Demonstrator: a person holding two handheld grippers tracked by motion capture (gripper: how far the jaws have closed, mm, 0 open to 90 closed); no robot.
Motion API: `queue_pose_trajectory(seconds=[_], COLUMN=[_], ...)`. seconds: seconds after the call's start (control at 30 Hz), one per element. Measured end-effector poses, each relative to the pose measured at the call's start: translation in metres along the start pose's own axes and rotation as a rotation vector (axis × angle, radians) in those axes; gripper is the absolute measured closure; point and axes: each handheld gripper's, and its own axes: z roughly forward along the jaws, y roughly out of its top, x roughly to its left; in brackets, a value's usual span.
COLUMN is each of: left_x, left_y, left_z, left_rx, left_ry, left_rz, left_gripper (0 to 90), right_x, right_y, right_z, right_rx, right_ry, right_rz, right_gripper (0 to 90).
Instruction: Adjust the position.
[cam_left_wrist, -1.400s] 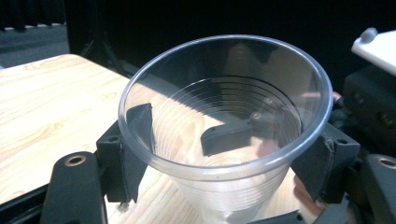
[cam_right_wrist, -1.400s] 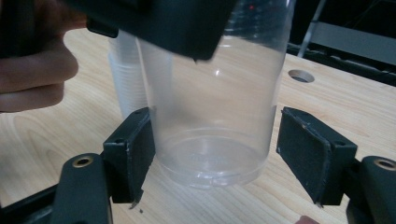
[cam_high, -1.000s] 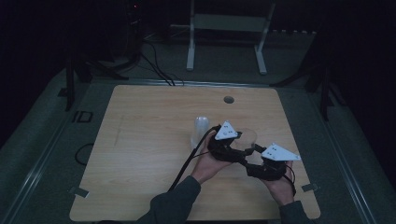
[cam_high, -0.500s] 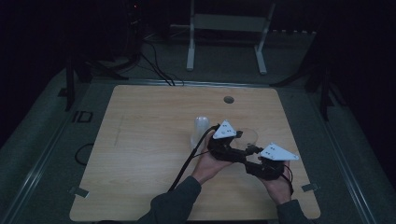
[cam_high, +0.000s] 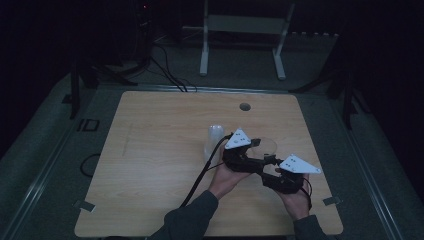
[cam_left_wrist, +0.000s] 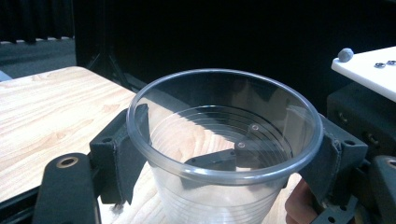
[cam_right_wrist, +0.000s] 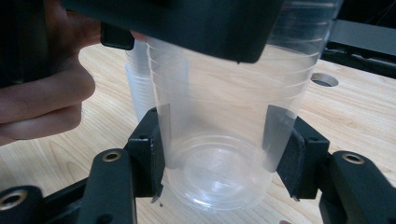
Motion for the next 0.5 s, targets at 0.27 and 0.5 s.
queue_pose_trajectory(seconds=[0.27,0.5], left_x=[-0.0034,-0.0035], left_y=[-0.0016,-0.0007], left_z=[-0.0003,-0.0016], left_rx=[0.001,-0.007], left_ry=[0.025,0.058], left_rz=[0.043,0.067], left_gripper=[26.4,26.5], right_x=[-0.0006,-0.0038], right_y=[-0.0022,-0.0056], right_z=[0.0001,-0.0043], right_rx=[0.003,0.001], right_ry=[0.005,-0.014], right_rz=[0.007,0.024], right_gripper=[35.8,29.8])
